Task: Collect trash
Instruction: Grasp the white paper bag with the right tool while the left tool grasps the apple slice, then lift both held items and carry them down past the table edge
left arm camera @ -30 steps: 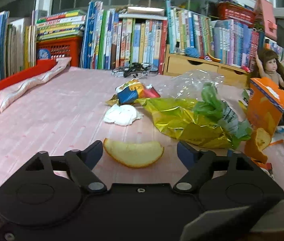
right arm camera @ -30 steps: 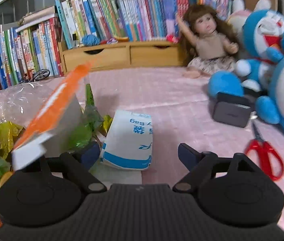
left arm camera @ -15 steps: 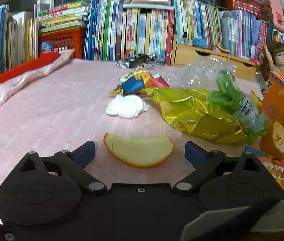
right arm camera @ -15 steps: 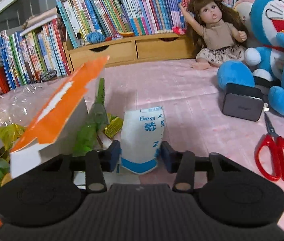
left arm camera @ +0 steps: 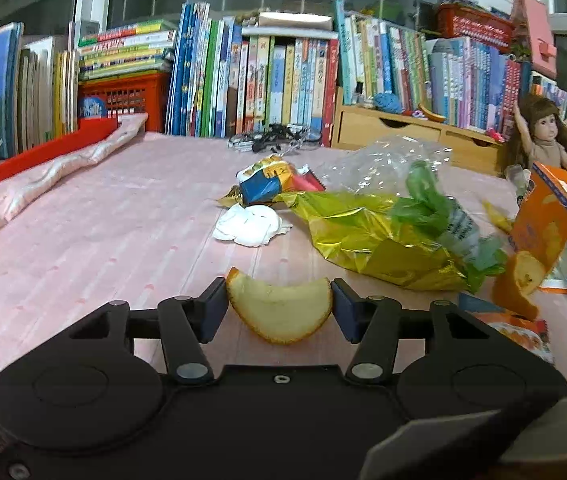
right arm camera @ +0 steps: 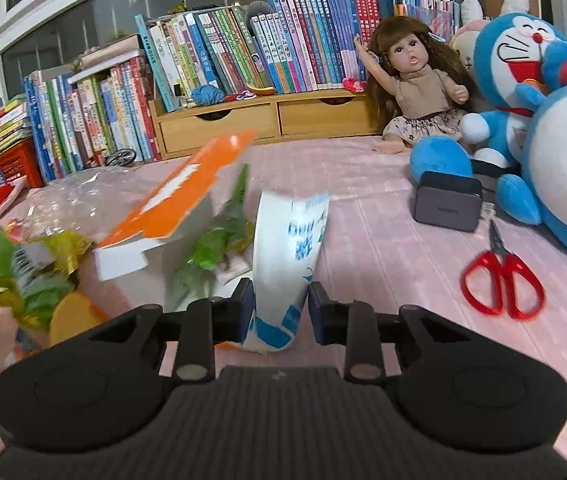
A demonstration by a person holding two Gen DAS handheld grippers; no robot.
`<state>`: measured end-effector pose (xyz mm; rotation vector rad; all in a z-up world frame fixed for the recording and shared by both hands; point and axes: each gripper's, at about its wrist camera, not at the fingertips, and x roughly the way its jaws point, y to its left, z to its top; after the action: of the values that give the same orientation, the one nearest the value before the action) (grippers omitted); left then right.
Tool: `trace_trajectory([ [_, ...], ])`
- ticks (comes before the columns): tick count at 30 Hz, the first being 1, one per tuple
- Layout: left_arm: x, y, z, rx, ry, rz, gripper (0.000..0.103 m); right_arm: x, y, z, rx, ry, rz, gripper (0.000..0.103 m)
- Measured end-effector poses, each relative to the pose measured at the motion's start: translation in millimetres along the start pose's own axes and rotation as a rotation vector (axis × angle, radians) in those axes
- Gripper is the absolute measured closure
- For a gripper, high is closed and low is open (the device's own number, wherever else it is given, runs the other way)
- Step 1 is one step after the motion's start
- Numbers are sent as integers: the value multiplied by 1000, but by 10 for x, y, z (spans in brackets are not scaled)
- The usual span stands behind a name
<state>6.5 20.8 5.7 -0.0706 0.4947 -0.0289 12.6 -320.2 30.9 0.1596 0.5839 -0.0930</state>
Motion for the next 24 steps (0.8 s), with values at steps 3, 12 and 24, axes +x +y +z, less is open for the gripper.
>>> trace_trajectory([
  [3, -115, -21, -50, -1, -12, -9, 50, -48, -28, 2, -1, 20, -38, 36],
  [12, -367, -120, -150, 25, -42, -28, 50, 339, -99, 94, 7, 55, -137, 10],
  [24, -515, -154, -176, 62, -60, -46, 50, 293, 41, -18, -48, -1, -111, 68],
])
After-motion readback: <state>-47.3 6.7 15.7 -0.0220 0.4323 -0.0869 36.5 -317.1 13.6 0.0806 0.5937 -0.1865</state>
